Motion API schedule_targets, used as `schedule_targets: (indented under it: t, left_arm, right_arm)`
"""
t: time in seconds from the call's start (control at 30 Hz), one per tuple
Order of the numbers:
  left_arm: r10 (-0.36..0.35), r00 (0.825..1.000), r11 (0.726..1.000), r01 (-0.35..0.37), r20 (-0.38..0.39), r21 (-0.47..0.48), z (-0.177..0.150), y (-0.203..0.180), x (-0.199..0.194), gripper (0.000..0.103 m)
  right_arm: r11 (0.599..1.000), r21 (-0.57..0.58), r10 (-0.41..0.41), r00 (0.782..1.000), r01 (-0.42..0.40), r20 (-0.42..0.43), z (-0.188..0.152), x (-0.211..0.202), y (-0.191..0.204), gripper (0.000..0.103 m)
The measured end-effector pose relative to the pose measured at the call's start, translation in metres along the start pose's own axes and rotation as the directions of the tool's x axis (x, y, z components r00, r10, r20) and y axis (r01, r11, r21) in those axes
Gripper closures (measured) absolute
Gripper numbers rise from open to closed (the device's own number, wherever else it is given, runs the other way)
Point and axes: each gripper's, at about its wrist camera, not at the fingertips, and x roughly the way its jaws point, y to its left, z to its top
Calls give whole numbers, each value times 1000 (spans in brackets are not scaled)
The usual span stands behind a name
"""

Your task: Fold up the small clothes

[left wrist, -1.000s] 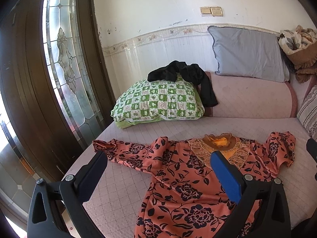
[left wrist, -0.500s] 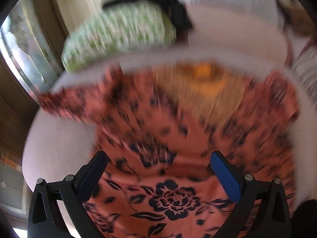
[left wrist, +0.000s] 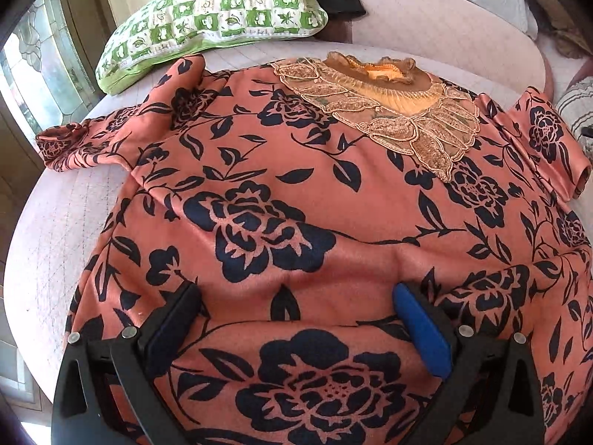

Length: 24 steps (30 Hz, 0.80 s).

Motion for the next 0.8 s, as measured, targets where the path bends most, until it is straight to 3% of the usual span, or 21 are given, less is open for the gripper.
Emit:
schedule_targets:
  t: [0.07, 0.13, 0.2, 0.27, 0.33, 0.4, 0.57, 0.67, 0.8]
  left_arm:
    - [-7, 1000, 1000, 7, -1, -6, 1, 2, -1, 0]
    - [3, 1000, 1000, -3, 11, 4, 1, 1, -2, 0]
    - [6, 1000, 1000, -6, 9, 10, 5, 2, 0, 0]
    - [8, 1000, 1000, -7, -12, 19, 9, 4, -1, 0]
    - [11, 1000, 999, -11, -6, 33, 15, 1, -8, 3]
    - [-22, 998, 999, 20, 51, 43, 23, -5, -30, 5]
    - [-214, 967, 977, 210, 138, 44, 58, -22, -89, 5]
    - [-316, 938, 948, 319, 143, -1, 79, -25, -107, 5]
    - [-381, 918, 919, 389, 112, -68, 94, -25, -109, 5]
  right_arm:
    - [1000, 30, 5, 1000, -4, -20, 5, 20, -3, 12]
    - [996, 86, 37, 997, -31, -69, 5, 43, -11, 36]
    - [997, 71, 10, 999, -7, -41, 5, 46, -13, 66]
    - [994, 81, 81, 995, -76, -59, 8, 42, -14, 85]
    - [965, 140, 224, 975, -221, -7, 12, 24, -17, 87]
    - [942, 124, 310, 950, -311, 25, 14, 2, -10, 87]
    - [851, 18, 525, 851, -525, 34, 0, -58, 20, 87]
    - [793, -58, 606, 795, -607, -24, -30, -88, 44, 87]
    - [733, -140, 646, 746, -666, -165, -91, -109, 71, 87]
